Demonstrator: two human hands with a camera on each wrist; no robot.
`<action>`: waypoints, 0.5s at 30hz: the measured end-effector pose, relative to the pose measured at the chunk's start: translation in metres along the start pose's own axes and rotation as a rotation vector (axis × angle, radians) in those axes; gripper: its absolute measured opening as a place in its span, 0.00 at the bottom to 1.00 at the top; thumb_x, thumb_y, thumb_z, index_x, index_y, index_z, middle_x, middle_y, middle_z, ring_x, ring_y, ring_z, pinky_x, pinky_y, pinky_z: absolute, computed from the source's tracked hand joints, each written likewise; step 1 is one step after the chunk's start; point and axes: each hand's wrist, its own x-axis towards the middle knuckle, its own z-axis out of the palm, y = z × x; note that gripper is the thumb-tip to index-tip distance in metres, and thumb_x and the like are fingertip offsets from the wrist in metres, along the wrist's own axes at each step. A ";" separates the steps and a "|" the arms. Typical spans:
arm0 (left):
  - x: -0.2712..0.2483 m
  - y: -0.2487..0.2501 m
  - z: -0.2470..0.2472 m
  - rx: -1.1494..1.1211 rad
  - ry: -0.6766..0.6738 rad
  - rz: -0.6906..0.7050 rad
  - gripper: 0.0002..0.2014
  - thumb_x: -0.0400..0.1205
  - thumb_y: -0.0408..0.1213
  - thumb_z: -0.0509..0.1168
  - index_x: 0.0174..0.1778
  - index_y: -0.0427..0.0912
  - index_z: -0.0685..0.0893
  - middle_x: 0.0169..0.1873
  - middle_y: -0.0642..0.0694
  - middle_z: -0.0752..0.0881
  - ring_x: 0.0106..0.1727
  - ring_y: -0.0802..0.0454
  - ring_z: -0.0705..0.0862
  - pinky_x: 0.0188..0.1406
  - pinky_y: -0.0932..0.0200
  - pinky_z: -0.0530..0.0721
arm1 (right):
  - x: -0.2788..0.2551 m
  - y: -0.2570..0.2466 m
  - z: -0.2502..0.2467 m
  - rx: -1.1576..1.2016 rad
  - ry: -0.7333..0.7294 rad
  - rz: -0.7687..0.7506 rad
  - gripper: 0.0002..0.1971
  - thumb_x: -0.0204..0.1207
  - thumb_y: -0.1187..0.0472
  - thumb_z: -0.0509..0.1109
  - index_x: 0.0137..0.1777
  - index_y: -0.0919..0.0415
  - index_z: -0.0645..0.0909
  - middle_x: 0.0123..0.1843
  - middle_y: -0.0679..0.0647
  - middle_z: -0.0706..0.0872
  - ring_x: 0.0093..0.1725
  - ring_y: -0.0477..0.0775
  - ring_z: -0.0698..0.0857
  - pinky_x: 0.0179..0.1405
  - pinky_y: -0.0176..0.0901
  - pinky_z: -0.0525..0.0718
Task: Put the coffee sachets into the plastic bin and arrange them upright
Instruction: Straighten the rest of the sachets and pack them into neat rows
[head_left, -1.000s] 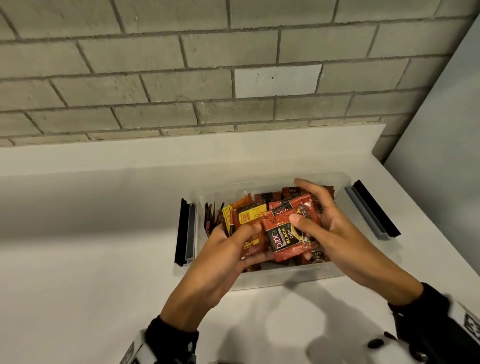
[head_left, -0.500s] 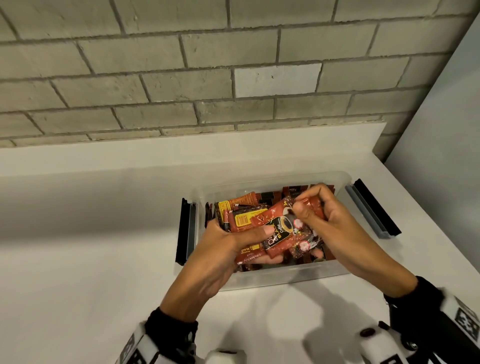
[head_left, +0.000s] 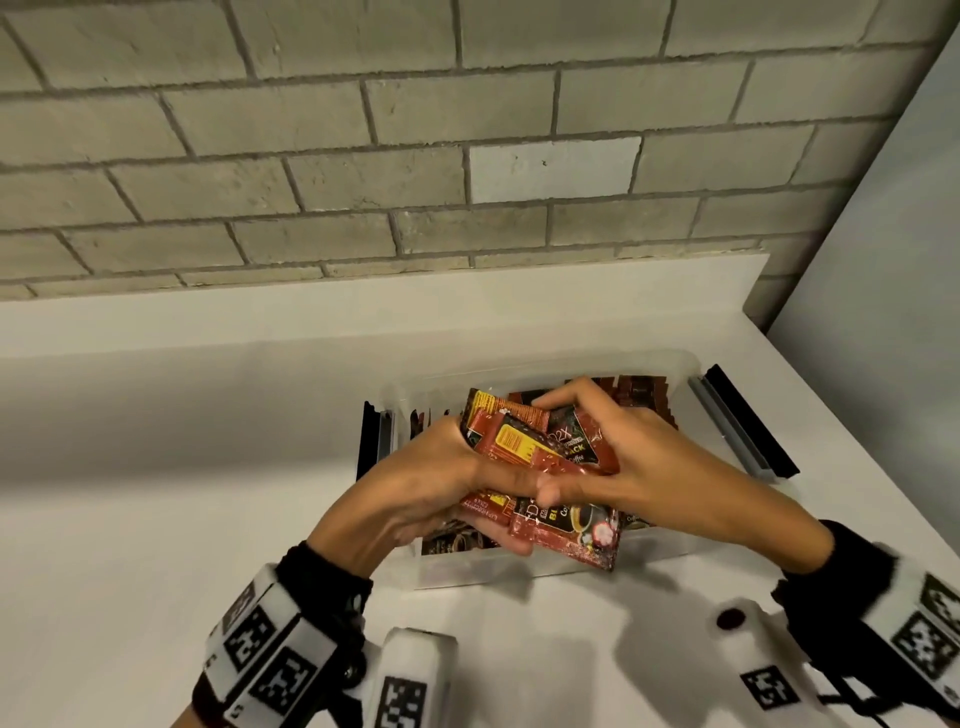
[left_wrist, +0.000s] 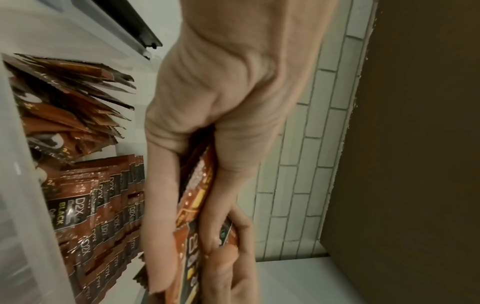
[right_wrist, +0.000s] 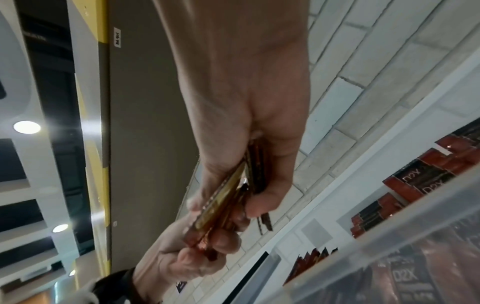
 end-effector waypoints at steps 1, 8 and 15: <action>0.000 -0.002 0.000 -0.014 -0.005 -0.001 0.14 0.70 0.25 0.73 0.52 0.34 0.85 0.44 0.37 0.91 0.42 0.38 0.91 0.30 0.49 0.90 | -0.002 0.001 -0.001 0.020 -0.014 0.010 0.28 0.64 0.43 0.76 0.63 0.39 0.68 0.54 0.39 0.87 0.51 0.39 0.88 0.46 0.40 0.89; -0.002 -0.010 -0.001 -0.327 0.149 0.157 0.19 0.78 0.36 0.65 0.64 0.34 0.80 0.55 0.33 0.88 0.54 0.37 0.88 0.46 0.42 0.89 | -0.010 0.016 -0.013 0.128 0.152 0.077 0.21 0.73 0.50 0.68 0.66 0.41 0.70 0.56 0.45 0.86 0.53 0.45 0.88 0.51 0.52 0.89; 0.010 -0.017 0.023 0.723 0.411 0.575 0.39 0.82 0.26 0.61 0.72 0.78 0.55 0.59 0.54 0.68 0.60 0.57 0.70 0.64 0.58 0.75 | 0.003 0.013 0.020 0.427 0.336 0.101 0.10 0.84 0.55 0.57 0.62 0.47 0.74 0.54 0.46 0.86 0.53 0.43 0.87 0.51 0.47 0.88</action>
